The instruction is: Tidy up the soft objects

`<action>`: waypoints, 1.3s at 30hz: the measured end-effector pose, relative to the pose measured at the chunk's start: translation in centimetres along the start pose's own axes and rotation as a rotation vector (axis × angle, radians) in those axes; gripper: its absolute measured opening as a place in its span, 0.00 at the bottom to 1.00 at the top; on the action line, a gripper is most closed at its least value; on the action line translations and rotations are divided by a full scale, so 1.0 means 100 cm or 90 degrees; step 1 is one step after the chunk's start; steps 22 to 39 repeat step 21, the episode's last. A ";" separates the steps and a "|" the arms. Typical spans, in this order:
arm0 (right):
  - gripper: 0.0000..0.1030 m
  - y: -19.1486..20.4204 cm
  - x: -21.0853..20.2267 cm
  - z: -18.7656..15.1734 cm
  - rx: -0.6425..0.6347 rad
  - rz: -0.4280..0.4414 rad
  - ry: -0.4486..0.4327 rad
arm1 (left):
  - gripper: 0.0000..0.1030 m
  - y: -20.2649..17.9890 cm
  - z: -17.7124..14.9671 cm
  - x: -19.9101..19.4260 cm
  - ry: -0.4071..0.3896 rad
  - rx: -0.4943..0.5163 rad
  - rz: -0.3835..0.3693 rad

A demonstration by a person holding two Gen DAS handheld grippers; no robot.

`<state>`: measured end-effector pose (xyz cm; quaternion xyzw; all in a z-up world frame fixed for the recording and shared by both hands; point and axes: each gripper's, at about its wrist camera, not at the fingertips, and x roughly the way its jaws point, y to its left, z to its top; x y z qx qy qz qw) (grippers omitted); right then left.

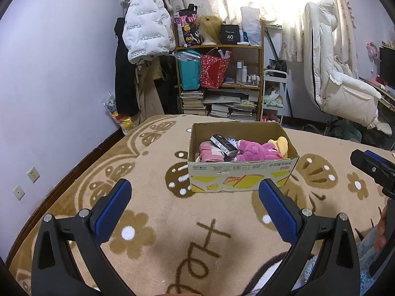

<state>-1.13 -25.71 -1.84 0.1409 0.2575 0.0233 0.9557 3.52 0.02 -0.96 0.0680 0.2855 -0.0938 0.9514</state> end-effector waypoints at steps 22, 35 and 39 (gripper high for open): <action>1.00 -0.001 -0.002 0.000 0.000 -0.004 -0.004 | 0.99 -0.002 0.002 -0.001 0.006 -0.007 0.002; 1.00 -0.001 -0.002 0.000 0.000 -0.004 -0.004 | 0.99 -0.002 0.002 -0.001 0.006 -0.007 0.002; 1.00 -0.001 -0.002 0.000 0.000 -0.004 -0.004 | 0.99 -0.002 0.002 -0.001 0.006 -0.007 0.002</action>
